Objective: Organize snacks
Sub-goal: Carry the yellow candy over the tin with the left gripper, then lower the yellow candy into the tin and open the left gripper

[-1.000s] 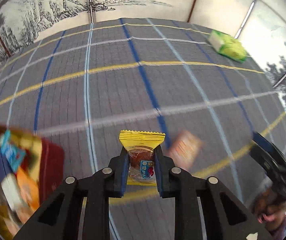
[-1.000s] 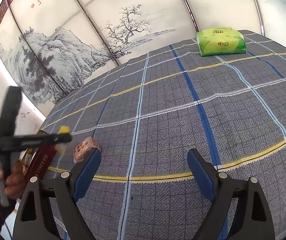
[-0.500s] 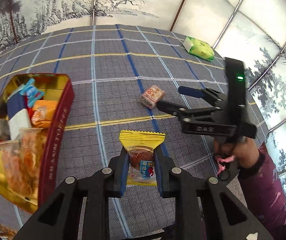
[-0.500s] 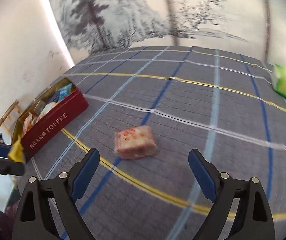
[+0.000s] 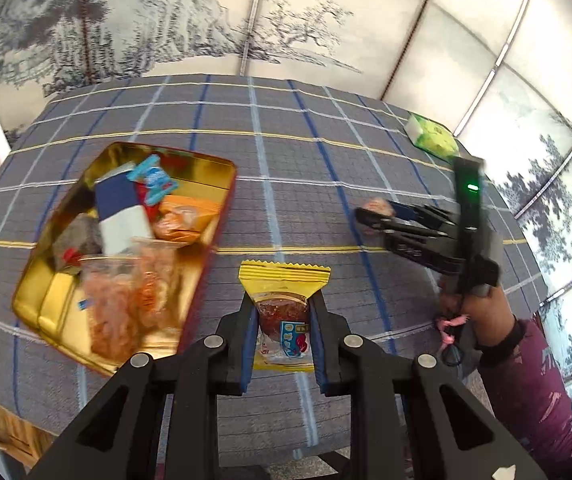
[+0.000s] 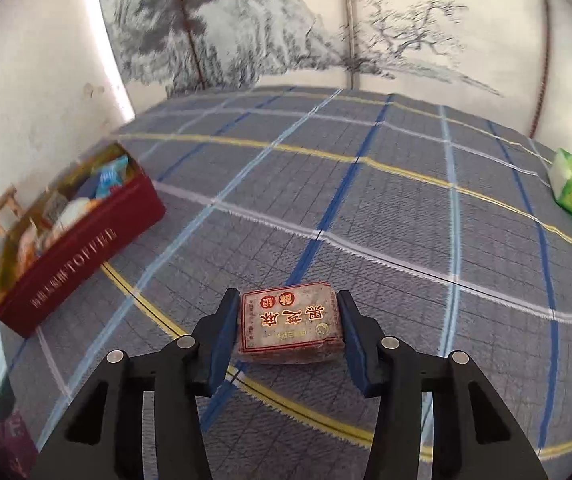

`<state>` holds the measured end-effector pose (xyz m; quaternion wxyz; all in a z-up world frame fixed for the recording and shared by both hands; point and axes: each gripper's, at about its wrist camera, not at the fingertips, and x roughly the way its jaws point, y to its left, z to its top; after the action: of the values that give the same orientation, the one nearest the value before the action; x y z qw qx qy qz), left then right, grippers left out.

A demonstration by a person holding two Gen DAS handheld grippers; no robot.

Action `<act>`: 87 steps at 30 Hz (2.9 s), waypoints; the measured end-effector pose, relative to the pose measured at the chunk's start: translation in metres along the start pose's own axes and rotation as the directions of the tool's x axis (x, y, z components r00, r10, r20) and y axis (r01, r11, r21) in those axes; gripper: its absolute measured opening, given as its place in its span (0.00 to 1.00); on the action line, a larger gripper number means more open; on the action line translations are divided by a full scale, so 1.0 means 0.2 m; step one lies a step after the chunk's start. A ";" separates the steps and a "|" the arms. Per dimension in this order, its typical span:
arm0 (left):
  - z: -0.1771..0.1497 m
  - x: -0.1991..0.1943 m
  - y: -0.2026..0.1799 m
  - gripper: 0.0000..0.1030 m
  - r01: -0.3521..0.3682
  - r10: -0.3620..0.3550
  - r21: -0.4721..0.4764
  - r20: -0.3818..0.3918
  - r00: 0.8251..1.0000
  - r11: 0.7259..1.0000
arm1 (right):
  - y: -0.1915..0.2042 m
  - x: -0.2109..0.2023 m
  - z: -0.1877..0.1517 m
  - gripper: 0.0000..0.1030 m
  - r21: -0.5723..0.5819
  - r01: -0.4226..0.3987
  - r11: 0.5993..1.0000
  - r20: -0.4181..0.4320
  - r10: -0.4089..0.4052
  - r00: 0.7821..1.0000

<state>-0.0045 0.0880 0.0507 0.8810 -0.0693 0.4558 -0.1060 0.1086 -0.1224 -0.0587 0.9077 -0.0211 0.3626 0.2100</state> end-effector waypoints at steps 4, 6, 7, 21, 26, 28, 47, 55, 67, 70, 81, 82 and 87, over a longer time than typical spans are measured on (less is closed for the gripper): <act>-0.03 -0.05 0.13 0.20 -0.055 0.056 -0.027 0.022 0.998 0.998 | -0.09 -0.04 -0.04 0.47 0.106 0.037 0.994 0.024 -0.040 0.999; -0.04 -0.06 0.18 0.20 -0.076 0.078 -0.035 0.036 0.996 0.996 | -0.14 -0.05 -0.04 0.47 0.155 0.046 0.987 0.034 -0.051 0.998; -0.05 -0.07 0.20 0.20 -0.086 0.088 -0.039 0.041 0.995 0.996 | -0.14 -0.05 -0.04 0.47 0.167 0.049 0.985 0.035 -0.056 0.998; -0.08 -0.08 0.42 0.20 -0.133 0.139 -0.069 0.090 0.986 0.989 | -0.12 -0.06 -0.04 0.47 0.147 0.127 0.981 0.031 -0.133 0.991; -0.07 -0.07 0.45 0.20 -0.127 0.133 -0.064 0.099 0.986 0.990 | -0.13 -0.06 -0.03 0.47 0.157 0.138 0.978 0.022 -0.143 0.989; -0.07 -0.06 0.44 0.20 -0.133 0.138 -0.053 0.099 0.985 0.990 | -0.13 -0.05 -0.03 0.47 0.154 0.144 0.977 0.016 -0.148 0.989; 0.08 0.09 0.43 0.21 -0.178 0.175 0.019 0.113 0.978 0.984 | -0.11 -0.04 -0.03 0.47 0.148 0.169 0.974 -0.004 -0.170 0.985; 0.17 0.17 0.43 0.22 -0.209 0.202 0.048 0.115 0.973 0.977 | -0.12 -0.03 -0.03 0.47 0.158 0.169 0.973 -0.004 -0.170 0.985; 0.26 0.31 0.46 0.22 -0.244 0.238 0.064 0.089 0.967 0.968 | -0.13 -0.02 -0.03 0.47 0.162 0.168 0.972 -0.012 -0.168 0.986; 0.27 0.33 0.47 0.22 -0.246 0.240 0.062 0.083 0.967 0.967 | -0.13 -0.02 -0.04 0.47 0.161 0.169 0.972 -0.015 -0.169 0.986; 0.31 0.41 0.51 0.22 -0.269 0.266 0.067 0.052 0.963 0.961 | -0.14 -0.01 -0.04 0.47 0.162 0.168 0.972 -0.019 -0.167 0.986; 0.31 0.41 0.51 0.22 -0.273 0.270 0.068 0.050 0.962 0.960 | -0.14 -0.01 -0.04 0.48 0.162 0.168 0.972 -0.020 -0.167 0.986; 0.33 0.43 0.53 0.22 -0.284 0.281 0.072 0.049 0.959 0.956 | -0.14 0.00 -0.05 0.48 0.164 0.168 0.972 -0.030 -0.165 0.986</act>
<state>0.1112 0.1703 -0.0016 0.8977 0.0291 0.4396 0.0044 0.1132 -0.1506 -0.0691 0.9178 0.0225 0.3830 0.1020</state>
